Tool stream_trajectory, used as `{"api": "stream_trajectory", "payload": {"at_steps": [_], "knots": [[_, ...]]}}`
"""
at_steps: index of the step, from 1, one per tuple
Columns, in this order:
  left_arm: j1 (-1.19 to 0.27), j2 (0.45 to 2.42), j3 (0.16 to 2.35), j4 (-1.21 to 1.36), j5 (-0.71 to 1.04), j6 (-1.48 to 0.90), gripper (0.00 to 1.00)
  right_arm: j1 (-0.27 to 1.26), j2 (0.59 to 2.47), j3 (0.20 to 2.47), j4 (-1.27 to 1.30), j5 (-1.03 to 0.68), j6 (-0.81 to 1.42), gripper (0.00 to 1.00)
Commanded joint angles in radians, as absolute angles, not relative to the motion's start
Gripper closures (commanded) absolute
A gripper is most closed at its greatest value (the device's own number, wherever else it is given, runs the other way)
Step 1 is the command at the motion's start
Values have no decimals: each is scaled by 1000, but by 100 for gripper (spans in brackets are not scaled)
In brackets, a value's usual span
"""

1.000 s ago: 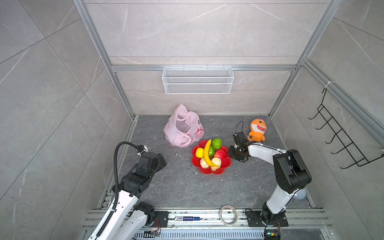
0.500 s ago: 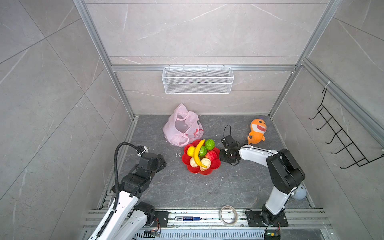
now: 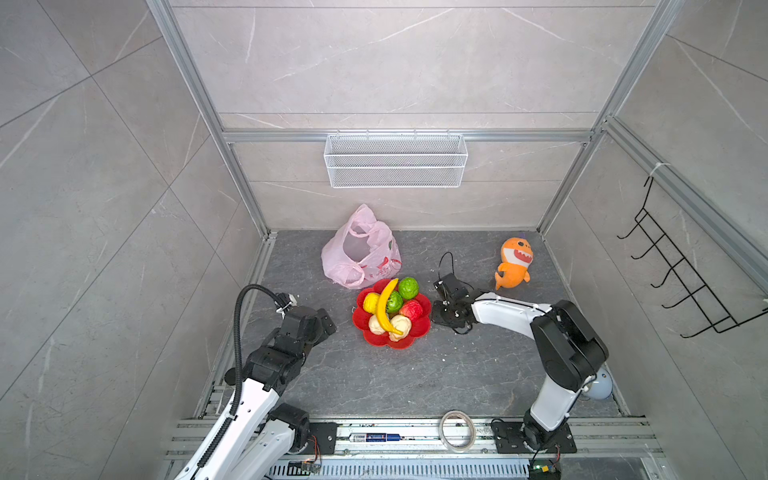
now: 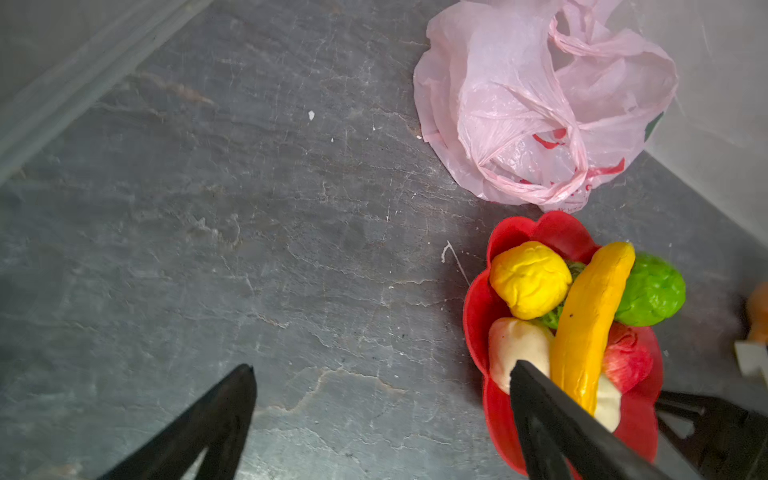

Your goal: Take the fake fruits out of the plastic bag

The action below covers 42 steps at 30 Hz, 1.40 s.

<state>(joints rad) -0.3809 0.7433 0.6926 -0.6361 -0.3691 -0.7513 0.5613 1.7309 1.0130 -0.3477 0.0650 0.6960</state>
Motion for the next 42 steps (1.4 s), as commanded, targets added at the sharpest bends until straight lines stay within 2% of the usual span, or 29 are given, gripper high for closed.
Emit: {"api": "stream_trajectory", "payload": {"at_steps": [1,3,7,10,16,25,30,36,42], "knots": [[-382,790,727,-582,-467,-696,0,551,1584,960,-382,168,626,54],[-382,827,741,-556,-512,-660,1,535,1526,936,-381,190,591,33],[-378,897,744,-461,-608,-557,0,470,1444,882,-308,228,538,2],[-374,927,709,-328,-681,-438,0,410,1400,838,-227,265,504,1],[-326,969,549,58,-723,-195,0,402,1290,677,67,411,307,1],[-70,1119,437,295,-544,-187,0,400,1236,570,235,612,121,1],[-61,1234,441,403,-506,-99,0,395,1218,491,390,624,28,1],[-42,1291,387,599,-476,-78,0,377,1285,466,479,605,15,1],[-19,1339,367,684,-425,-91,0,367,1360,460,550,628,0,1]]}}
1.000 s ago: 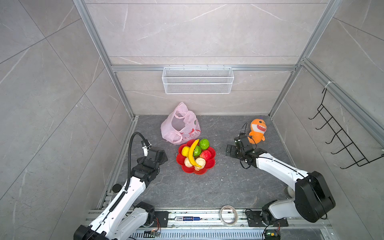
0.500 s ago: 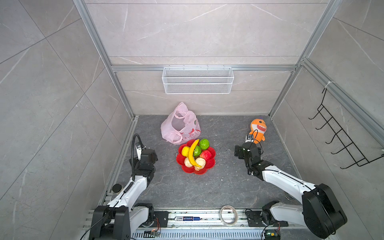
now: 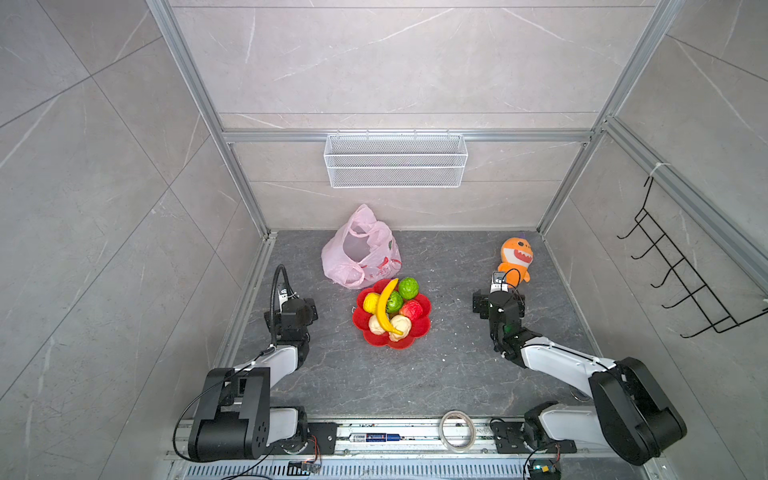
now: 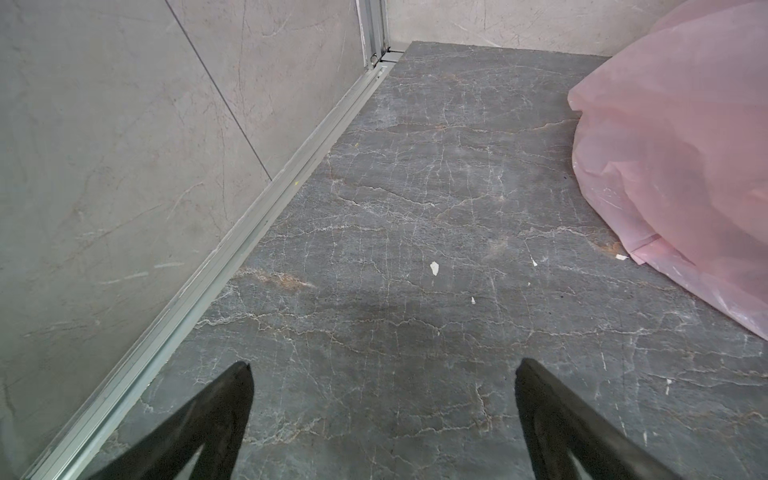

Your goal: Take the fake fruits out of the plastic bag

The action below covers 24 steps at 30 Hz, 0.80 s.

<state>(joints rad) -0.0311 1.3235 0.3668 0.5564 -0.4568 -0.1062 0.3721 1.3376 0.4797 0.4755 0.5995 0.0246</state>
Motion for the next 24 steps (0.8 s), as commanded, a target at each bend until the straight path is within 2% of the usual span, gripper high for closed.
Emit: {"api": "stream_trajectory", "payload": {"at_steps": [1,24], "knots": [[-13,1345,365,697,-417,-93,0,364,1365,455,564,630,-1,1],[30,1493,337,885,-211,-48,0,293,1466,366,856,544,-42,1]]}}
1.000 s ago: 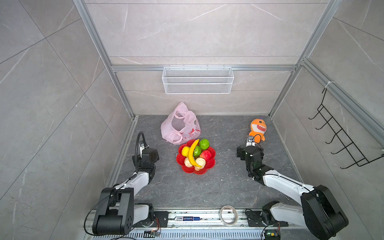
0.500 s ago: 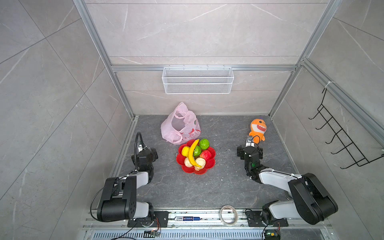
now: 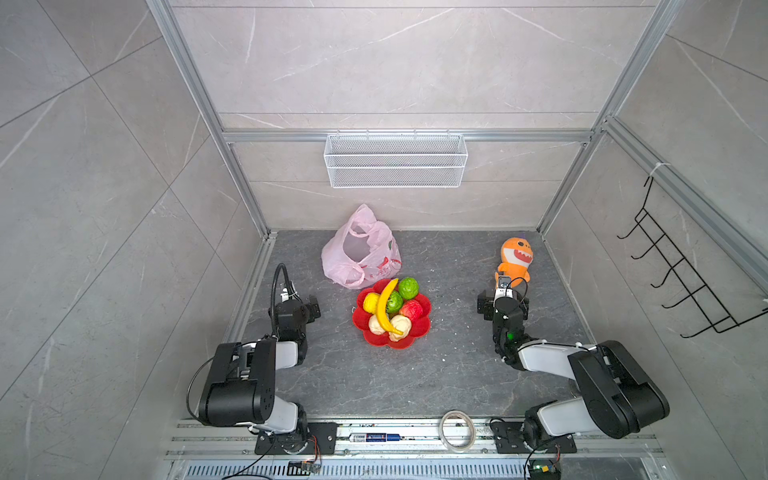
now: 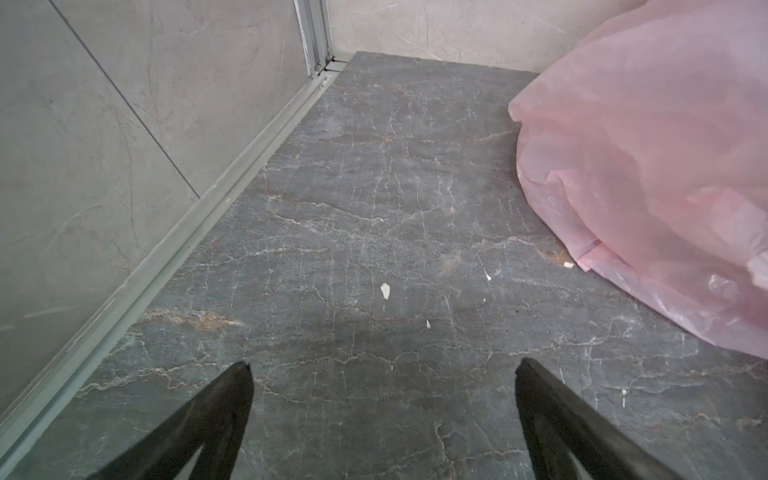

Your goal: Take the fake fruits out of the plastic bag

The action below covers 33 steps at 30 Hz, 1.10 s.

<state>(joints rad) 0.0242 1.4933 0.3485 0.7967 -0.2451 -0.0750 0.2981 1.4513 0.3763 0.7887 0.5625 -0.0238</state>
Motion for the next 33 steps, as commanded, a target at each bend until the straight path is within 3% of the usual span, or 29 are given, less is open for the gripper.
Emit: {"api": "stream_trajectory", "payload": {"at_steps": [1,26,33], "knots": [[30,1500,336,897,-213,-48,0,292,1472,367,859,539,-43,1],[42,1502,365,841,-69,-5,0,183,1470,384,798,274,-4,1],[42,1500,363,842,-71,-4,0,143,1521,346,907,196,5,1]]}}
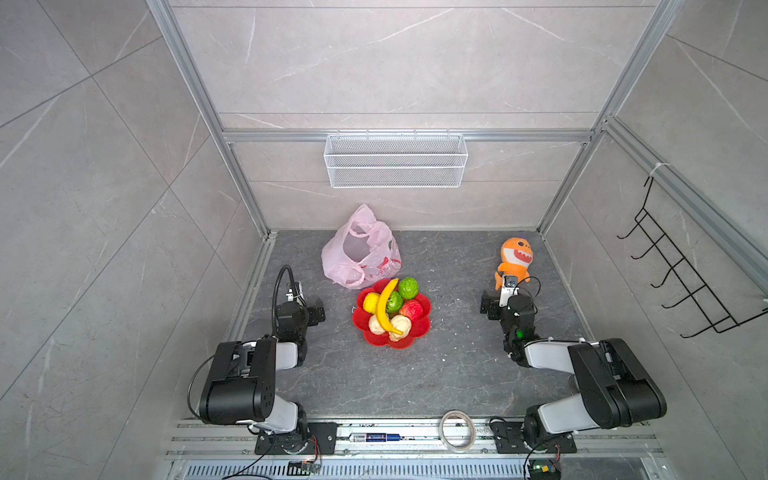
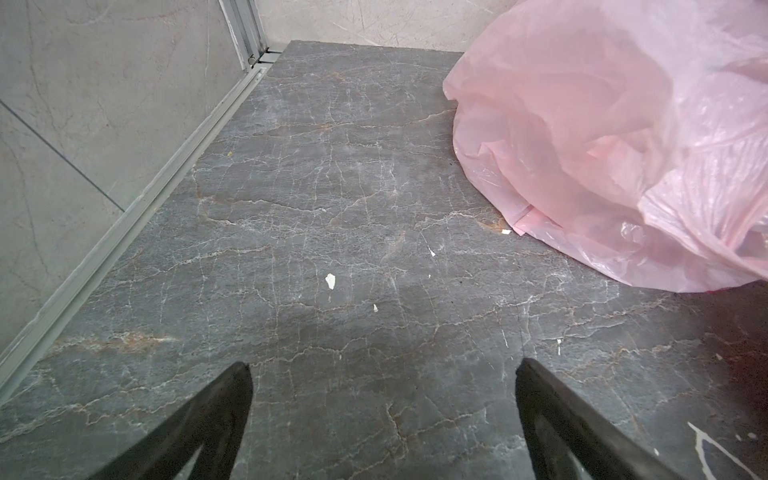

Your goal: Take the fake fruits out of the plastic bag

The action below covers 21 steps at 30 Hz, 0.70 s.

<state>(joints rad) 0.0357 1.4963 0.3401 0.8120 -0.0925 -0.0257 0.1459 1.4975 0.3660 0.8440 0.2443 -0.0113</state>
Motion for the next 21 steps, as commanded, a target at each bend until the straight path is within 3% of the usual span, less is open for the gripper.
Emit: {"api": "stream_trajectory", "payload": {"at_steps": [1,21], "knots": [[43,1500,364,841,-71,-4,0,143,1517,347,901,196,5,1],[42,1500,362,843,-72,-4,0,135,1518,354,889,182,7,1]]}}
